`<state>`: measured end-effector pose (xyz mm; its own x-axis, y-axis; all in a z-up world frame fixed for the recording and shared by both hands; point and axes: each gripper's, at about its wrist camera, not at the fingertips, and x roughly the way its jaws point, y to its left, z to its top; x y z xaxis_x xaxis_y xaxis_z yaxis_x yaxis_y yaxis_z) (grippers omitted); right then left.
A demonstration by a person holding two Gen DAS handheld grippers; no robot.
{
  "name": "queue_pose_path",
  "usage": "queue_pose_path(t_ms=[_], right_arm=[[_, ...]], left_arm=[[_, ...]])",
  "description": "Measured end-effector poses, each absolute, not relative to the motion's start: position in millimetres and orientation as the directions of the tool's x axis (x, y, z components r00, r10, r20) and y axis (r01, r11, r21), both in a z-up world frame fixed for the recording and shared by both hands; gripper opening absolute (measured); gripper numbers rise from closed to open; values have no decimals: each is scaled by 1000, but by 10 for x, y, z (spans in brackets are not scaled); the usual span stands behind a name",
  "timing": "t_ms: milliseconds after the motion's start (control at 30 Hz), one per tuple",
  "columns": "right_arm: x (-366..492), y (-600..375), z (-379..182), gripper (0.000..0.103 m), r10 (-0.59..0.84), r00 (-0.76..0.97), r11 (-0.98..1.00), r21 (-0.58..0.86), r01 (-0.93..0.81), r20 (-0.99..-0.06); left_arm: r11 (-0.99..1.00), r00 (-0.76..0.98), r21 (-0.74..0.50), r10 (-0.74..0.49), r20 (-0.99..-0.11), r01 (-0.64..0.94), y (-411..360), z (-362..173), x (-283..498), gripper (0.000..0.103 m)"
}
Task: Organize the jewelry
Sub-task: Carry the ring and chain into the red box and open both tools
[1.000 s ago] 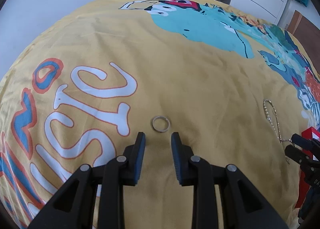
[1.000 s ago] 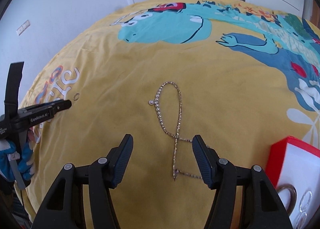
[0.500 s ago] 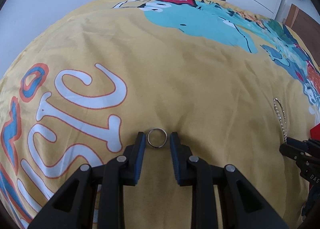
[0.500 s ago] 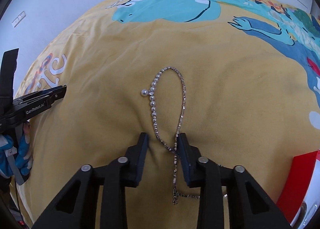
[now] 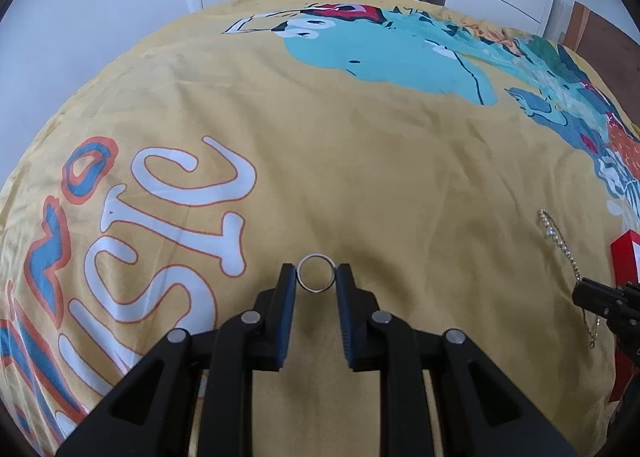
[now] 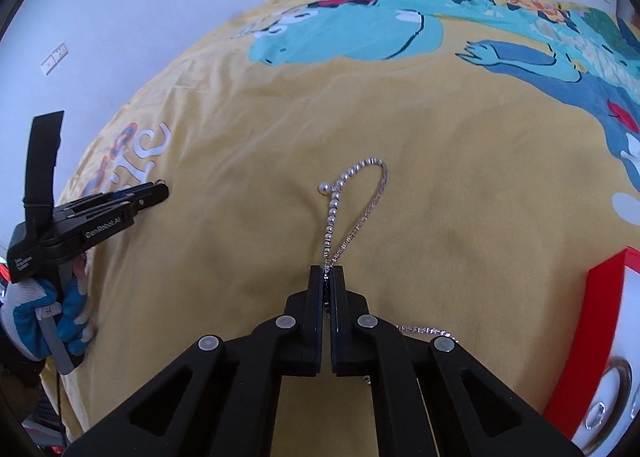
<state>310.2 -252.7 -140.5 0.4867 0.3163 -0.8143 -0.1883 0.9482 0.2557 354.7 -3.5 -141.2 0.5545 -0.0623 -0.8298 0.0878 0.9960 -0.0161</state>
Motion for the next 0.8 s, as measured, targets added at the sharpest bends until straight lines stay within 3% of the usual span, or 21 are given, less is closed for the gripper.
queue_pose_path(t_ms=[467,800], right_arm=[[2415,-2661,-378,3,332,616,943,275,-189,-714],[1727,-3308,81,3,237,704,967,234,-102,-670]], left_arm=[[989,636,-25,-115,-763,148,-235,-572,2935,19],[954,659,-42,-237,-714,297,-1068,-41,2411,19]])
